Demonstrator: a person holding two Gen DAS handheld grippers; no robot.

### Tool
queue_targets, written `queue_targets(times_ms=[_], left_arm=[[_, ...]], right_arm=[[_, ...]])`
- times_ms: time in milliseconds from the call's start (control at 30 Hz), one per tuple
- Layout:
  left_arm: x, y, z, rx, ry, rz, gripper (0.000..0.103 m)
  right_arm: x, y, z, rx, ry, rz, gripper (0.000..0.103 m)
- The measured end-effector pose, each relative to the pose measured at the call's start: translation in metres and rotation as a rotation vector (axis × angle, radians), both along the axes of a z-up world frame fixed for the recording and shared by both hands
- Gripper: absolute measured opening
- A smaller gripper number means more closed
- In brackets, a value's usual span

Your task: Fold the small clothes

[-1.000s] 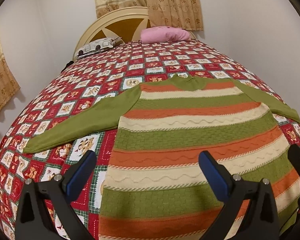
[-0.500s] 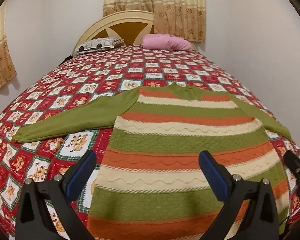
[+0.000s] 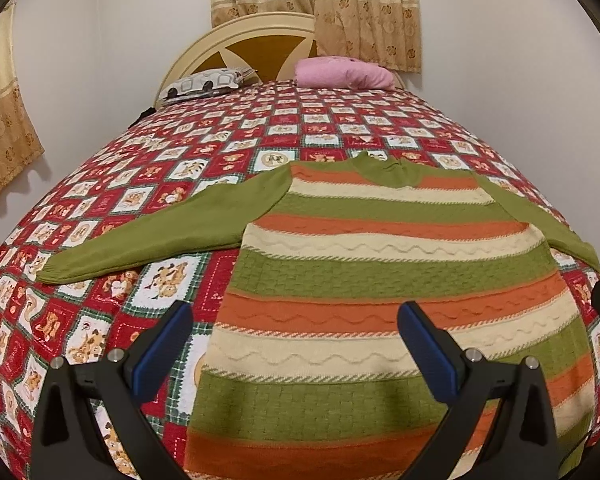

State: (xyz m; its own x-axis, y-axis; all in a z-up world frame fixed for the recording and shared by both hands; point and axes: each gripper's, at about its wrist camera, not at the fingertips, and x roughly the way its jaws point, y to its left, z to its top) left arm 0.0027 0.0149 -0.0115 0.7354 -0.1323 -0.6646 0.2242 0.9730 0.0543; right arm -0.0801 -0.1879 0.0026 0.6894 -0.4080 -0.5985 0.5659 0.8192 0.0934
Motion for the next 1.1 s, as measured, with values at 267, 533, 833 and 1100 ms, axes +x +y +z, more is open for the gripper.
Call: queue_targets(times_ms=[267,533,833,1100], left_arm=[[0.007,-0.003,-0.004,0.003,0.012,-0.002,0.103],[0.017,-0.012,-0.012,0.035,0.015,-0.011,0.103],[0.036,-0.018,-0.022,0.073,-0.016,-0.004,0.103],[0.058,-0.012,-0.059,0.112,0.030,0.039,0.103]], right_arm=[[0.009,-0.007,-0.002,0.002,0.017,0.005,0.102],[0.021,-0.017,-0.013,0.008,0.048,0.009,0.102],[0.031,-0.047,-0.024,0.048,0.079,0.007,0.100],[0.016,-0.158,-0.034,0.230,0.075,-0.139,0.053]])
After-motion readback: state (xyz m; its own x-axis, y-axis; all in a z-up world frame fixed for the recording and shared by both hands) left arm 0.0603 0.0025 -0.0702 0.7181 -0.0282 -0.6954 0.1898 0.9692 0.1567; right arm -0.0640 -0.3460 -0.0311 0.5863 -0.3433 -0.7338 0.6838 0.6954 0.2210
